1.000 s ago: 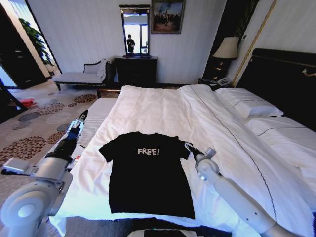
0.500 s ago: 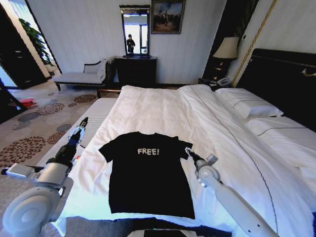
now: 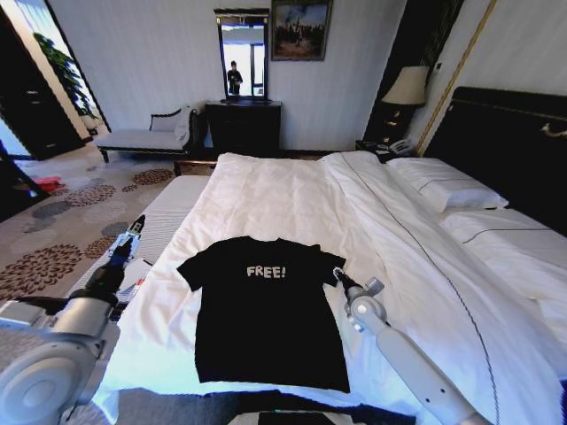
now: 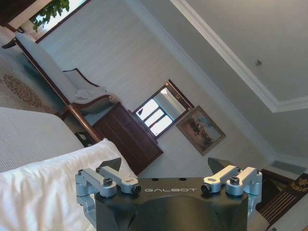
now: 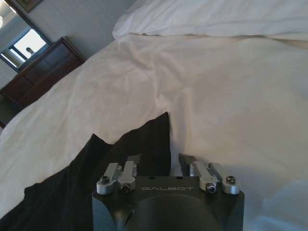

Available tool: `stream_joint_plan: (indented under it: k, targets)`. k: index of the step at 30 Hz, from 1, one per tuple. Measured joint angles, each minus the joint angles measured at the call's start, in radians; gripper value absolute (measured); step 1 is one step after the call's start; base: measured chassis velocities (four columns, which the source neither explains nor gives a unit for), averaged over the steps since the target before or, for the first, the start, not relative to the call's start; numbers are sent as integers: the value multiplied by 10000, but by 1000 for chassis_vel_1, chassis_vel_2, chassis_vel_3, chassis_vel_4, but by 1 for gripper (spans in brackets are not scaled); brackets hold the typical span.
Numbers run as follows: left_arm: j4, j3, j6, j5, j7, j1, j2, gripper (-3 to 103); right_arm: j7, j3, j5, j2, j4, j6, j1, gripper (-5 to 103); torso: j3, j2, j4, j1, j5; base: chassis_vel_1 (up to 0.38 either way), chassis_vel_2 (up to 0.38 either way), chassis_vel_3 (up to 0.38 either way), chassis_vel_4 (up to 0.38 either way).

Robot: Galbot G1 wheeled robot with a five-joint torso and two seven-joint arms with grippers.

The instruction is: Fold the clothes on the bed.

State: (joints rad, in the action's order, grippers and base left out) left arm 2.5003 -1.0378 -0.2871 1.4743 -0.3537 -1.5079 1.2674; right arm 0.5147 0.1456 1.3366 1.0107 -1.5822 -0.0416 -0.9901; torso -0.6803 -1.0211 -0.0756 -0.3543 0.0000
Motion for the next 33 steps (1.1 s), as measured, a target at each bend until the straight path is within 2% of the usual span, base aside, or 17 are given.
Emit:
stream_joint_plan:
  k: [2,6,8,12,33]
  targets:
    - [0,22,-1,-14,-1,1,33,100,-50,2,0,7,1,-40,7,43,0,0,1,0,-1,0,0,0,0]
    - [-2,74,-5,-97,-9,15,111,100,-210,0,-55,50,15,-177,43,21,0,0,0,-1,0,0,0,0,0]
    - [-2,77,-5,-112,-12,15,119,100,-232,-6,-77,53,21,-198,53,21,0,0,0,0,0,0,0,0,0]
    - [-2,89,-6,-162,-24,-1,161,100,-362,-42,-208,46,95,-333,109,2,0,0,1,0,0,0,0,0,0]
    - [-3,185,-6,-248,-32,114,203,100,-554,242,-456,-263,-73,-702,39,0,0,0,2,0,1,0,0,0,0]
